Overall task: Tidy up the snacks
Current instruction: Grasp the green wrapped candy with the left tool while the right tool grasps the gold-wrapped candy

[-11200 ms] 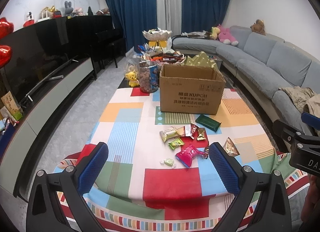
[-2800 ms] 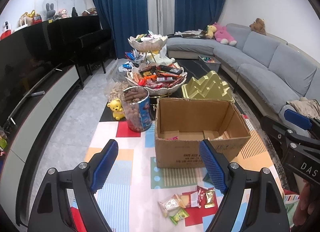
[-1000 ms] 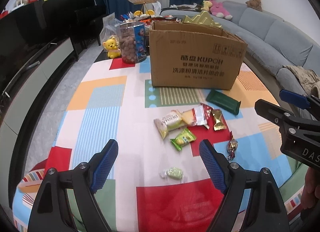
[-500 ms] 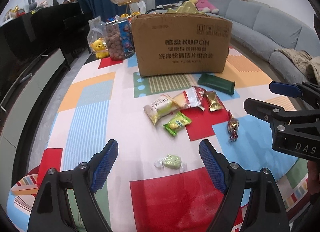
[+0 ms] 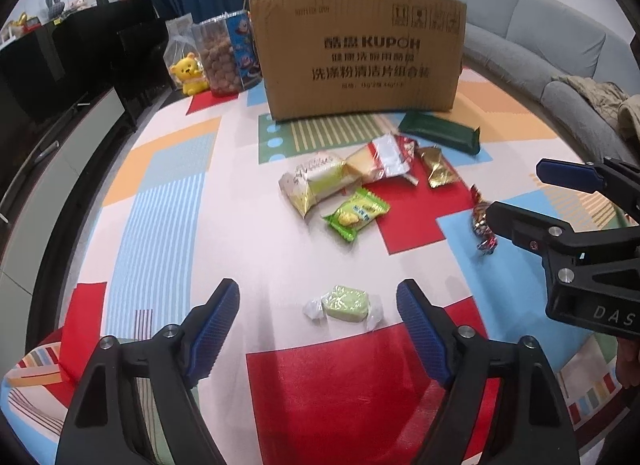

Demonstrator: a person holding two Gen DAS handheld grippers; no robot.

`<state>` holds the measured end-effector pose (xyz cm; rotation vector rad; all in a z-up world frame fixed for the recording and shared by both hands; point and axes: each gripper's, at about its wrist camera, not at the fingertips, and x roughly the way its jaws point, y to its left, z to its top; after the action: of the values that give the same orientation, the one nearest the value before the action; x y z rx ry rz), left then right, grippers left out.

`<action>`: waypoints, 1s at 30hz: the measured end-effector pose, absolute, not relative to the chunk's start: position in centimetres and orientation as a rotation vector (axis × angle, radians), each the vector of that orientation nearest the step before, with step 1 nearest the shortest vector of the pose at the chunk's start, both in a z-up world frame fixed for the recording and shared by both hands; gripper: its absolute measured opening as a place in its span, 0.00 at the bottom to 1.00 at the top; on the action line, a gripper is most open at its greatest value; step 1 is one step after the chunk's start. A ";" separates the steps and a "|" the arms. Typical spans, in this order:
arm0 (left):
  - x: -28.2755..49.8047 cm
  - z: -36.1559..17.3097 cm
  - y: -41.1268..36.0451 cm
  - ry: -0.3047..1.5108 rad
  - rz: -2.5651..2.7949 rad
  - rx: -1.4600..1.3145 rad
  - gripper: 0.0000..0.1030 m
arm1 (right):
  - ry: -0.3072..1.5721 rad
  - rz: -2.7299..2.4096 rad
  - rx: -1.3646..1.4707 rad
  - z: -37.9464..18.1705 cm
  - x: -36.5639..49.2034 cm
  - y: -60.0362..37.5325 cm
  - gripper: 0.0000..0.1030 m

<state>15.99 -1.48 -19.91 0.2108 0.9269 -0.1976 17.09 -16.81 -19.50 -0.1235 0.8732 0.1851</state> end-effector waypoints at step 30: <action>16.5 -21.9 -2.3 0.972 -0.274 0.171 0.39 | 0.980 0.177 -0.074 -23.0 19.1 -17.6 0.48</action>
<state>16.49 -2.27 -21.87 0.1714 0.9718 -0.2741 19.13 -17.60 -23.03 -0.0739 0.9803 0.1770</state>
